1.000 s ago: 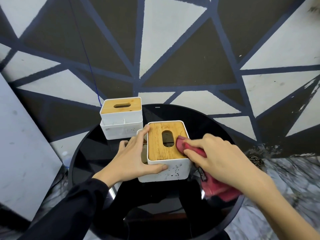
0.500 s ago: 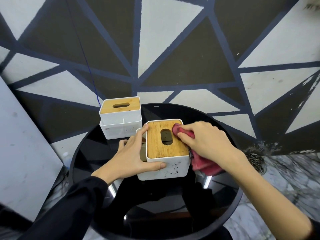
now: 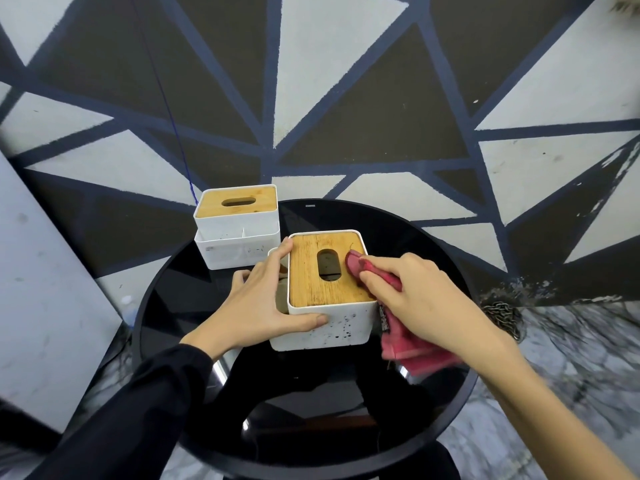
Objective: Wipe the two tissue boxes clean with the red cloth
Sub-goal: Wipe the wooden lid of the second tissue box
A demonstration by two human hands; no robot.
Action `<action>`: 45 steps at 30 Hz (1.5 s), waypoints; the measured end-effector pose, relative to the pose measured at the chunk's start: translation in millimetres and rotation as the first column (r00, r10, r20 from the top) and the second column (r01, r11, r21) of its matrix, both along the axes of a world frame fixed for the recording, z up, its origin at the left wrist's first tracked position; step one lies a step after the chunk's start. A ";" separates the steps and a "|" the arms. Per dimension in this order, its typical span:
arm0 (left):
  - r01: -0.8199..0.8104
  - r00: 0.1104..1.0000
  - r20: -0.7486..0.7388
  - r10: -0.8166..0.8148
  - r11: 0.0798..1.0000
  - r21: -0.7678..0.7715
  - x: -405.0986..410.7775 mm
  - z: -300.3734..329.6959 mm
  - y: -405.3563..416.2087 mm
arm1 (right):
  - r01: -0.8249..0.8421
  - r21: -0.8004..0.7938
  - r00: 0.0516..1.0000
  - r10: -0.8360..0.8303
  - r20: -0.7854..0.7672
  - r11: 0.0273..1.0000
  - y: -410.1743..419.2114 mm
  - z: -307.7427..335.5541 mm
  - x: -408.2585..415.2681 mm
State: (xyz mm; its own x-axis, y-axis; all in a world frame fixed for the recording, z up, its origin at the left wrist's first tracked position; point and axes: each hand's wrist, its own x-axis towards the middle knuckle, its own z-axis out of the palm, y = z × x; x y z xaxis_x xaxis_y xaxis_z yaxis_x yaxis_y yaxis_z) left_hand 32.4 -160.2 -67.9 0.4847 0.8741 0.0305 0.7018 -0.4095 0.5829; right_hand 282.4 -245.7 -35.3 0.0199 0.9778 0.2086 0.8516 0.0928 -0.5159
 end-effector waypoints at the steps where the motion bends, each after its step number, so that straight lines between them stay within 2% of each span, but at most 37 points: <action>1: -0.003 1.000 0.005 0.003 1.000 -0.001 0.4 -0.7 0.3 | 0.002 0.009 1.000 -0.002 -0.014 1.000 -7.2 -3.7 -0.3; 10: -0.065 0.994 0.095 0.058 0.995 0.069 1.7 -14.9 -6.5 | 0.136 0.140 0.974 -0.107 -0.199 0.981 -41.7 -36.9 -18.0; 17: -0.170 0.953 0.260 0.155 0.985 0.036 7.7 -23.1 -19.0 | 0.173 0.139 0.975 -0.149 -0.164 0.975 -19.2 -34.7 -19.3; 24: -0.172 0.934 0.315 0.166 0.985 -0.008 11.2 -31.4 -23.4 | 0.227 0.106 0.970 -0.215 -0.115 0.968 15.5 -25.7 -5.4; 29: -0.302 0.861 0.442 0.252 0.952 0.046 1.3 -35.8 -4.0 | 0.234 0.144 0.958 -0.204 -0.200 0.961 9.6 -34.6 -8.1; 33: -0.227 0.867 0.446 0.224 0.973 -0.049 -4.9 -24.6 14.8 | 0.260 0.139 0.941 -0.218 -0.261 0.955 -4.7 -42.5 -19.6; 38: -0.131 0.903 0.404 0.149 0.989 -0.072 -7.2 -15.4 28.4 | 0.260 0.099 0.935 -0.224 -0.275 0.961 -11.5 -48.2 -29.8; 41: -0.122 0.886 0.440 0.146 0.989 -0.081 -7.3 -16.4 24.2 | 0.270 0.091 0.941 -0.243 -0.235 0.958 -6.1 -46.0 -26.6; 45: -0.169 0.868 0.462 0.181 0.983 -0.069 -7.0 -17.6 15.0 | 0.254 0.086 0.940 -0.225 -0.257 0.963 4.0 -42.9 -12.1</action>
